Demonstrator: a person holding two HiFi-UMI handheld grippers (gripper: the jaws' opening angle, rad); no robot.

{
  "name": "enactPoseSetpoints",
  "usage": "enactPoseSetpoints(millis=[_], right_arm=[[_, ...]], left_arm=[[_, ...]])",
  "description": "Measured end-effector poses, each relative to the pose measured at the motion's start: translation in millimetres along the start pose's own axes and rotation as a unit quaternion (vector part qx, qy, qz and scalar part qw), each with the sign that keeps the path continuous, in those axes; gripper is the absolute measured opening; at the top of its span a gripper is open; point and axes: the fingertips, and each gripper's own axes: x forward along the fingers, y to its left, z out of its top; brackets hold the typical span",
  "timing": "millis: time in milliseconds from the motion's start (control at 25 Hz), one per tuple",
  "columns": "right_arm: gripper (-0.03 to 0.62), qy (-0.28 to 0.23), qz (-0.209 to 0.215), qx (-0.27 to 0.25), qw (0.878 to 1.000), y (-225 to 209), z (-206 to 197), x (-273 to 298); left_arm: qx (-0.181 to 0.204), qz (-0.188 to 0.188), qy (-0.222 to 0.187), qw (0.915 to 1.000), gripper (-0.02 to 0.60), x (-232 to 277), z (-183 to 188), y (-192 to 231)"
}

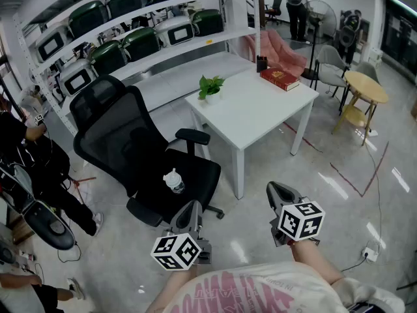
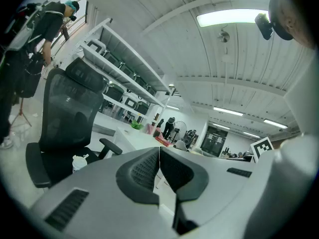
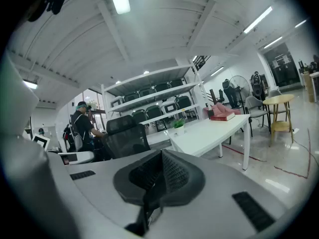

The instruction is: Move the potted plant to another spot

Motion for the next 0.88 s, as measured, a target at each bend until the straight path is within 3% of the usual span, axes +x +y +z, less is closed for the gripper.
enactPoseSetpoints(millis=[440,720,880], right_arm=[[0.012,0.005,0.011,-0.008,1.0,-34,12,4],[0.012,0.009,0.031,0.047,0.998,-71,2,4],[0.012,0.038,0.017,0.035,0.999,-91,-6,11]], left_arm=[[-0.006,0.012,-0.013,0.9998,0.025,26,-5,-18],[-0.031,0.038,-0.004,0.9988,0.025,37,-45,-22],[-0.052,0.062,0.007,0.9967,0.025,37,-58,-14]])
